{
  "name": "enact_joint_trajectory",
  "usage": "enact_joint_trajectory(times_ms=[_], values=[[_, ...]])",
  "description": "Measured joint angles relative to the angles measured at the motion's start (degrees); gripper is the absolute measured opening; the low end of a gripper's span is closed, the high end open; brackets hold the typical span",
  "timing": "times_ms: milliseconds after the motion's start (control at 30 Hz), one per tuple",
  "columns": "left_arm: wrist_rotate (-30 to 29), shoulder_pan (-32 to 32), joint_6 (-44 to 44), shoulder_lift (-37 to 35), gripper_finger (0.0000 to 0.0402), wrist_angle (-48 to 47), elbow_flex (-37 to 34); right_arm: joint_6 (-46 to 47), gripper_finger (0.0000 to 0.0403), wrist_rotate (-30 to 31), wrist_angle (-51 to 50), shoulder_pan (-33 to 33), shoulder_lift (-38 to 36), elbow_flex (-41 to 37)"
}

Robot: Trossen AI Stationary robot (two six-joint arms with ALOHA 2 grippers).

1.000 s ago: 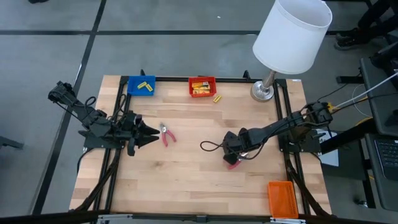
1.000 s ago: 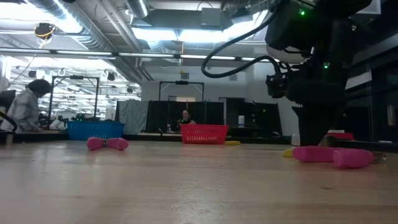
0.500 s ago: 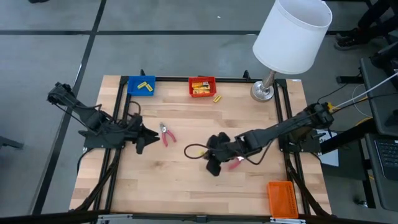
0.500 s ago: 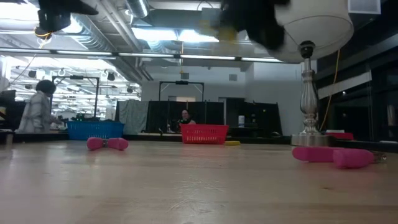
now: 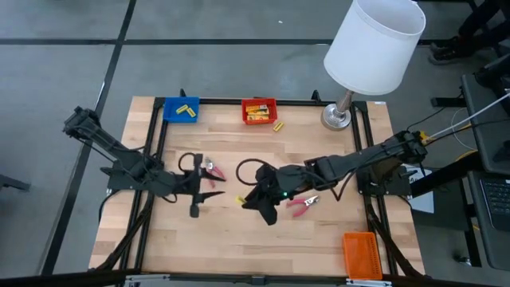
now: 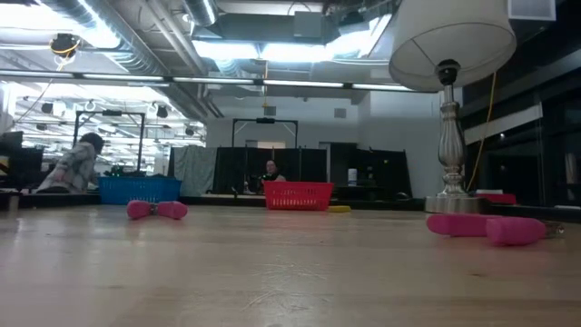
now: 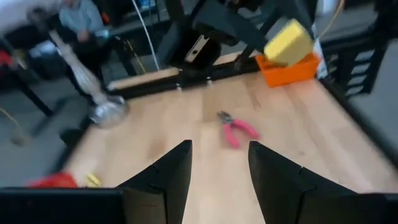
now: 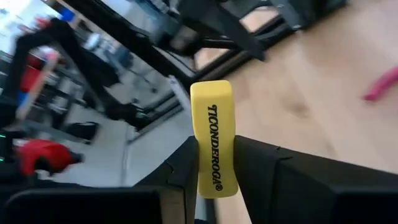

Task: Pick & Place School Supplies
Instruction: Put the yellow eraser into the blue bin

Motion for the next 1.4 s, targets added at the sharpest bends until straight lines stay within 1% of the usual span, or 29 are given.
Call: enact_joint_trajectory(times_ms=[100,200,333,433,533,700,833,1033,1400], values=[[-0.05,0.27,6.81,2.12,0.0155,0.13,2.82,2.12,0.0087,-1.13,2.68,0.00,0.00,0.03],[0.54,0.48,11.06,3.82,0.0155,0.04,5.85,3.13,0.0087,-1.20,2.80,-0.09,0.00,0.04],[1.07,0.48,14.43,5.33,0.0155,0.13,9.77,3.88,0.0087,-0.74,2.87,-0.11,0.23,0.04],[3.28,0.50,15.57,6.04,0.0155,0.24,10.82,3.92,0.0087,-0.56,2.85,-0.13,0.64,0.04],[5.43,0.59,14.74,6.26,0.0155,-1.56,10.82,4.03,0.0087,-0.26,2.59,-0.09,1.02,0.04],[6.05,0.52,13.13,6.20,0.0155,-2.60,10.82,4.04,0.0087,0.12,3.28,-0.07,1.44,0.04],[5.93,-0.17,12.99,6.17,0.0155,-2.71,10.82,4.03,0.0087,0.35,3.72,-0.03,1.57,0.04],[6.07,-0.55,10.57,6.39,0.0155,-5.51,10.82,3.84,0.0087,1.20,5.19,0.15,1.57,0.05],[5.36,-0.55,9.59,6.26,0.0155,-4.29,10.82,3.36,0.0087,0.74,4.92,0.26,1.60,0.06]])
